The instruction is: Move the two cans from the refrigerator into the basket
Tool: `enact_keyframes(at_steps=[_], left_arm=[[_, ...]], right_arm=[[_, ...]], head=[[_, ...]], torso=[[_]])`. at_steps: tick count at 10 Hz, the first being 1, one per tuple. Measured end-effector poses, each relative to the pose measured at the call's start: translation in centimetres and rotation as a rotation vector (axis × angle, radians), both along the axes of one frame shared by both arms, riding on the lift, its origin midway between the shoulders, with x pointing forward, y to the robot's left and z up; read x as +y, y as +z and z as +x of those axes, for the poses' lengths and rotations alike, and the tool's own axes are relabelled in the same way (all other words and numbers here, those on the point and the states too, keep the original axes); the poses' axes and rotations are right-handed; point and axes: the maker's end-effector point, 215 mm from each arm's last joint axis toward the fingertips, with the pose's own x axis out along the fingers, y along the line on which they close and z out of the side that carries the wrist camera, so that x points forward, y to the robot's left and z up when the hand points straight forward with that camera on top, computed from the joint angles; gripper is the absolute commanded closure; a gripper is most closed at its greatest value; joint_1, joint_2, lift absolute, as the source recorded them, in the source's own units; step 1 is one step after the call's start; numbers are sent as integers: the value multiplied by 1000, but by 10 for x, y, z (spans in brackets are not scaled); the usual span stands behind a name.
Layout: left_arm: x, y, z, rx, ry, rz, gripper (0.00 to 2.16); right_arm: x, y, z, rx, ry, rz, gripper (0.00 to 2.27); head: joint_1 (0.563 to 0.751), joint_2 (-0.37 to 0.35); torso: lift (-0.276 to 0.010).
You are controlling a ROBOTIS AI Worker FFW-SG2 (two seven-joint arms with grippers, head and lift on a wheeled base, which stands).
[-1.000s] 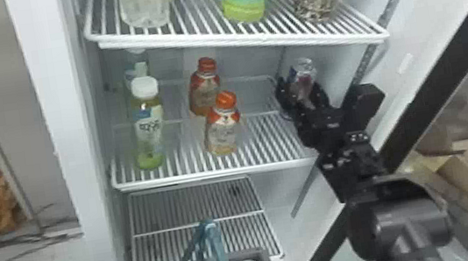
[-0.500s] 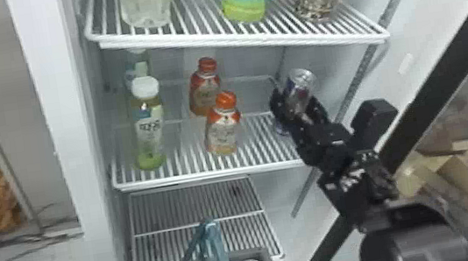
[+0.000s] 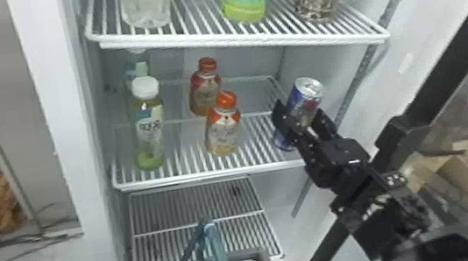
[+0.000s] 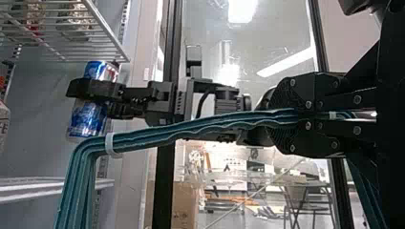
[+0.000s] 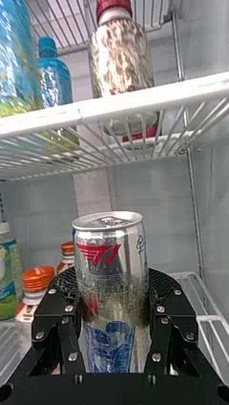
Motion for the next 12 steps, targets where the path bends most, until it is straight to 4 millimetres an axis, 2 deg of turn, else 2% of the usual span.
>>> enact_keyframes(at_steps=[3, 8, 12], left_arm=[[0, -1, 0, 1, 1, 2, 1210], [1, -5, 0, -2, 3, 14, 1210], [1, -5, 0, -2, 4, 16, 1210]], right_arm=[[18, 6, -32, 35, 40, 14, 713], [49, -1, -86, 200, 132, 11, 711], [67, -46, -117, 416, 216, 11, 708]], head=[[695, -350], [695, -350], [695, -350]], torso=[[-266], [-266], [-266]])
